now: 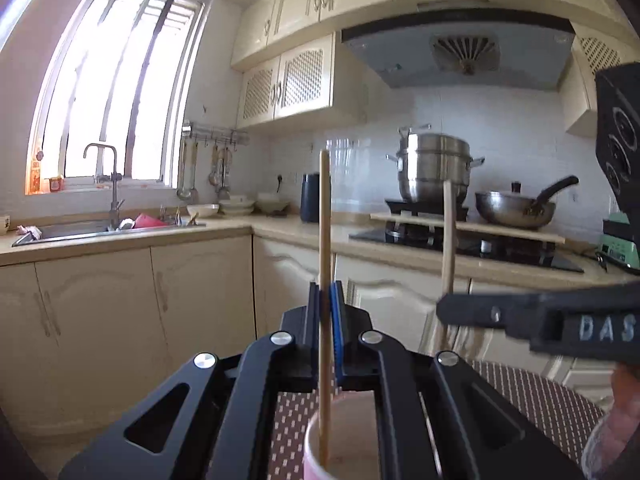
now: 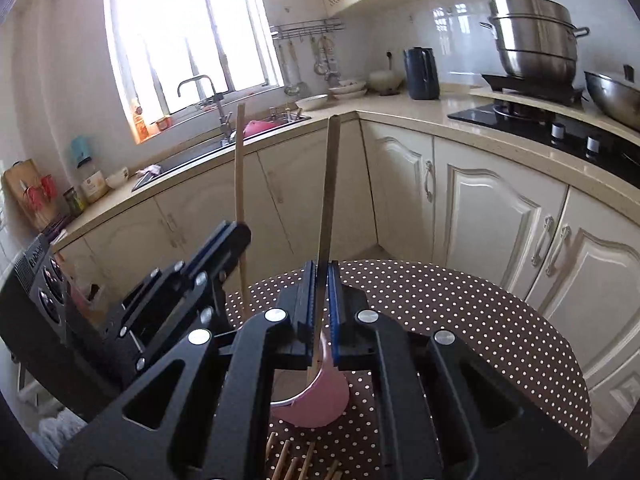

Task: Organize utensils
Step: 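Lower the chopstick into the pink cup and open both grippers, then withdraw both grippers from the cup back over the chopsticks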

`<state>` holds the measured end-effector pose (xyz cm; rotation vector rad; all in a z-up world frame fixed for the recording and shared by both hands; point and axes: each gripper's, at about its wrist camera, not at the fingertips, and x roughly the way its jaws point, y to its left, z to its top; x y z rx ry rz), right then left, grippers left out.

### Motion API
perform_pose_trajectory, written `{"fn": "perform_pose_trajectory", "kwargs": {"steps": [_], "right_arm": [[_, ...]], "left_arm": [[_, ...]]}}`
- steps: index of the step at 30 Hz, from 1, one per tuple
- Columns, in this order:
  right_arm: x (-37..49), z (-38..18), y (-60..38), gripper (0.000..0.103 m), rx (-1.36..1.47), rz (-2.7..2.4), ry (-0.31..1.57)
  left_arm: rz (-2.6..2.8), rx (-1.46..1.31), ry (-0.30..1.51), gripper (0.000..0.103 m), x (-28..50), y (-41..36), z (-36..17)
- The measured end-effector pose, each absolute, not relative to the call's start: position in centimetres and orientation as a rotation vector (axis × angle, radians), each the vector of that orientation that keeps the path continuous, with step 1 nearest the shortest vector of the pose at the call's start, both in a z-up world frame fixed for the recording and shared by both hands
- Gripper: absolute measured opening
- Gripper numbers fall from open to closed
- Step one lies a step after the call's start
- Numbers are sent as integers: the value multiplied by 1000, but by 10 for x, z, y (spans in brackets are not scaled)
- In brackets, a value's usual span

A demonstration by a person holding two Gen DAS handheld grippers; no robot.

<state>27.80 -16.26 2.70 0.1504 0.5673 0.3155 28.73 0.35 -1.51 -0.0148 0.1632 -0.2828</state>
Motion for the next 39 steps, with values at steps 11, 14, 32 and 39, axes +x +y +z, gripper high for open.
{"fn": "perform_pose_trajectory", "kwargs": {"steps": [11, 14, 32, 39], "right_arm": [[256, 15, -158, 70, 18, 156, 520], [250, 15, -162, 70, 30, 151, 528], [182, 23, -164, 70, 70, 171, 518], [148, 15, -170, 73, 92, 158, 530]], "left_arm": [[-245, 30, 209, 30, 266, 15, -26], [-251, 31, 210, 31, 259, 16, -24], [-193, 60, 189, 41, 183, 21, -9], [-190, 66, 196, 47, 144, 20, -10]]}}
